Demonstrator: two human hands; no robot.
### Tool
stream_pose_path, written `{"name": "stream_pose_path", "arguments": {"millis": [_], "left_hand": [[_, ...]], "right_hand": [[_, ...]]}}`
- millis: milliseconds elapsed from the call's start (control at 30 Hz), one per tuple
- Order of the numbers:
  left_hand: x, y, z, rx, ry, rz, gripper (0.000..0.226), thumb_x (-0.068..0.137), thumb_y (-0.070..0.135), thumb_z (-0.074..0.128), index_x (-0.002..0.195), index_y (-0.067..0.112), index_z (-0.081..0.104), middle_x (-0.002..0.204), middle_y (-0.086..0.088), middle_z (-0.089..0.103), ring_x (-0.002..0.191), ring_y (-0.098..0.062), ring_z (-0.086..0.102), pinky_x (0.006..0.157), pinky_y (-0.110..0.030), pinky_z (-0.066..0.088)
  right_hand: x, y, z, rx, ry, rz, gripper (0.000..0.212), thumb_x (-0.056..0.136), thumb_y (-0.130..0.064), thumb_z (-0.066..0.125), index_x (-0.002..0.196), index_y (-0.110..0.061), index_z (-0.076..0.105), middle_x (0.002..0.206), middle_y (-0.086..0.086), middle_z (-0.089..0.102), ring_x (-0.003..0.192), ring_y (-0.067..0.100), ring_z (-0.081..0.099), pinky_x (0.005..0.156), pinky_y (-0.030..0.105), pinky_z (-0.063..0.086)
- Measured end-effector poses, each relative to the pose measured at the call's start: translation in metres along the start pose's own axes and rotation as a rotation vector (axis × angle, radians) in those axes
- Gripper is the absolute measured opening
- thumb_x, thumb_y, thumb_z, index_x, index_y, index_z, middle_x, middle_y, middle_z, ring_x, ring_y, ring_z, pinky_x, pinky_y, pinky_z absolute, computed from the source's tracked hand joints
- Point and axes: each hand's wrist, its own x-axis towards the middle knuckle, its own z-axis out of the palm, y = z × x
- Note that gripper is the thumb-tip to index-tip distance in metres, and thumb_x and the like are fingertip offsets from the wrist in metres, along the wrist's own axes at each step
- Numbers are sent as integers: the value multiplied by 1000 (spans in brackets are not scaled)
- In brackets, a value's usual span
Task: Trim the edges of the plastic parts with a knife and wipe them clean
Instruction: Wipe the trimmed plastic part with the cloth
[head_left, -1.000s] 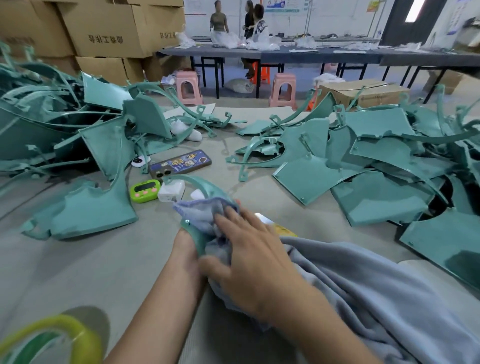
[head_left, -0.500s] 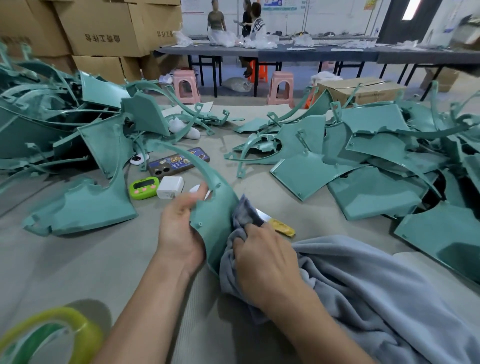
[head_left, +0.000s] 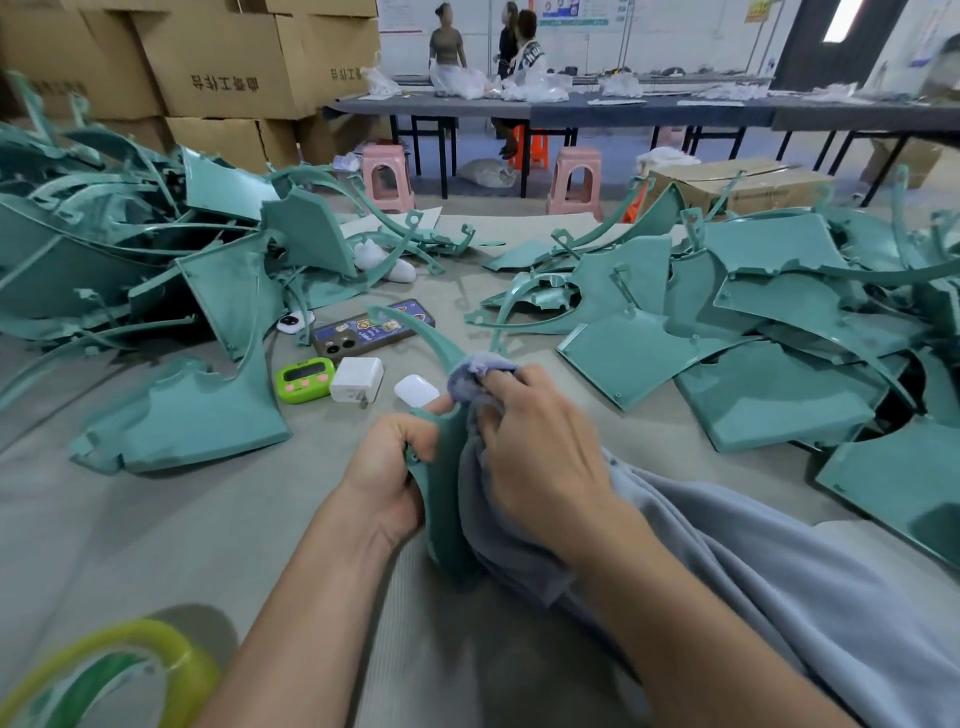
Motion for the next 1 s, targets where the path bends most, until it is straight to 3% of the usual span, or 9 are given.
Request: {"name": "stream_pose_path", "arguments": {"millis": [200,300,367,433,567,667,733,900,1000], "left_hand": [[2,-1,-2,66,40,-11,81,47,-6,36,119,6,69,106,-18,63,91,-36,60,80,-37,46],[0,7,-5,98,39,-20,85,46,-7,34,125,-3,63,119,-24,56,102,-40,54,80,-36,46],[-3,10,-5,66,11,-15,95,43,-6,37,136,-2,57,129,-25,53,108,-41,49,82,-37,46],[-4,12,-4,3,-19,-5,102,42,-2,43,143,4,52,139,-22,53,114,-40,46,88,-40,44],[-6,7,-2,39,-83,-46,101,41,4,54,142,8,56,147,-22,52,117,-39,51,95,-44,42],[-4,6,-5,64,-102,-71,102,39,7,59,141,6,57,147,-26,50,123,-45,47,109,-54,35],[-4,7,-7,74,-143,-62,96,45,7,53,140,7,58,141,-27,55,124,-47,50,114,-60,31],[-1,13,-19,60,-101,-96,73,65,11,38,134,7,64,134,-27,60,118,-44,59,105,-55,43],[8,14,-18,4,37,-91,58,75,17,44,125,0,68,127,-23,67,109,-39,68,90,-49,58]], "right_hand": [[34,-15,-22,-240,-125,-85,4,94,-25,58,98,-27,59,95,-3,34,80,27,46,52,34,18],[49,-20,-33,-301,-209,-116,9,88,-22,57,79,-23,57,76,0,38,78,31,44,63,29,33],[59,-18,-49,-325,-329,-151,10,85,-17,57,86,-18,66,70,3,46,79,34,49,70,30,46],[63,-14,-66,-368,-447,-205,24,83,-13,60,101,-22,74,75,2,59,81,32,57,77,35,56],[57,7,-76,-335,-572,-225,19,89,-17,62,99,-27,75,86,9,66,81,29,60,76,38,56],[50,32,-79,3,-567,-170,19,88,-15,62,87,-28,77,74,1,61,70,16,52,72,31,51],[42,46,-81,342,-580,-83,22,89,-13,65,93,-29,80,85,-1,71,74,7,58,76,25,51],[23,70,-74,941,-904,113,30,98,-18,61,125,-24,73,128,6,71,116,18,66,100,29,53],[15,72,-73,1168,-883,154,29,99,-8,59,121,-19,76,122,7,74,106,14,71,89,23,56]]}}
